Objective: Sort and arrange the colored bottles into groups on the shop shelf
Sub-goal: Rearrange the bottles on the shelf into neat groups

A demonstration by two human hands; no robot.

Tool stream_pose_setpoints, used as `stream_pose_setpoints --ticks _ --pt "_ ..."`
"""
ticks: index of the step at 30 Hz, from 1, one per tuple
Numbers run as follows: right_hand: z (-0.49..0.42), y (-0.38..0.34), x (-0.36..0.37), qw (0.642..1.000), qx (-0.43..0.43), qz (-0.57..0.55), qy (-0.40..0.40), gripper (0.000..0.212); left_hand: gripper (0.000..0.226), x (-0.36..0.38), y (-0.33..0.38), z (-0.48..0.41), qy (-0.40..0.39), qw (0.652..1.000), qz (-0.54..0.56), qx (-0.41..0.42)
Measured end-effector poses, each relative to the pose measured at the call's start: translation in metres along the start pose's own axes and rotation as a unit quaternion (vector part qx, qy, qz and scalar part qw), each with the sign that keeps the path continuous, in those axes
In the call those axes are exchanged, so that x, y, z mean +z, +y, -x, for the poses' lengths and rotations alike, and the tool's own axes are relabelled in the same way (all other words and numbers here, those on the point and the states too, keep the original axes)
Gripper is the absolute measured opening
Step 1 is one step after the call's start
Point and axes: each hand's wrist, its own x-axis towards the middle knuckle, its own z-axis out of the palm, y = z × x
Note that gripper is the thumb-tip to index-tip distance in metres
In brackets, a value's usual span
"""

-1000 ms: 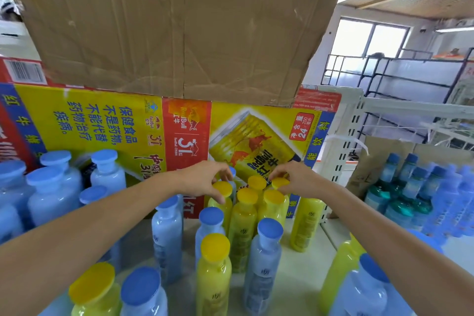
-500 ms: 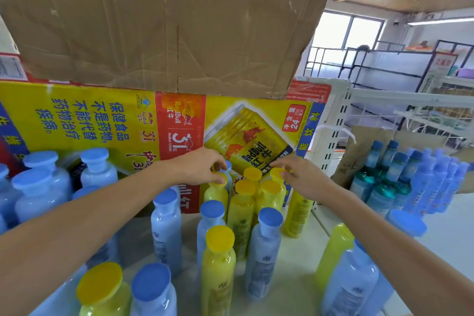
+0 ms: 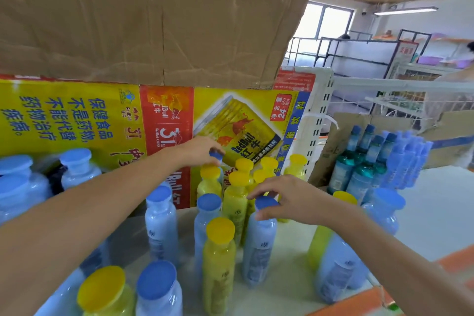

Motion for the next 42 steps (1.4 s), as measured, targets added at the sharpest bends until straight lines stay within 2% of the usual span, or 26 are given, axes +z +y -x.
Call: stream_pose_setpoints --ticks 3,10,16,19,28,35,42 --pt "-0.001 -0.001 0.004 0.999 0.008 0.052 -0.014 0.045 0.039 0.0 -0.002 -0.003 -0.013 0.999 0.038 -0.009" --pt "-0.002 -0.004 0.01 0.995 0.011 0.096 0.022 0.035 0.034 0.004 -0.003 -0.004 0.01 0.999 0.032 -0.01" --pt "-0.002 -0.008 -0.008 0.995 -0.007 0.051 0.09 0.031 0.033 -0.006 -0.013 0.015 0.034 0.997 0.064 -0.008" --pt "-0.006 -0.016 -0.032 0.989 -0.025 0.029 0.141 0.025 0.033 -0.021 -0.017 0.026 0.053 0.998 0.041 -0.004" --pt "-0.033 -0.059 -0.106 0.967 -0.116 0.041 0.222 0.022 0.029 -0.058 -0.023 0.066 0.125 0.992 -0.012 -0.022" --pt "-0.052 -0.088 -0.132 0.953 -0.168 0.043 0.25 0.021 0.028 -0.068 -0.03 0.083 0.178 0.983 -0.002 -0.036" --pt "-0.078 -0.101 -0.116 0.945 -0.18 0.014 0.272 0.023 0.028 -0.063 -0.034 0.086 0.204 0.977 -0.006 -0.054"
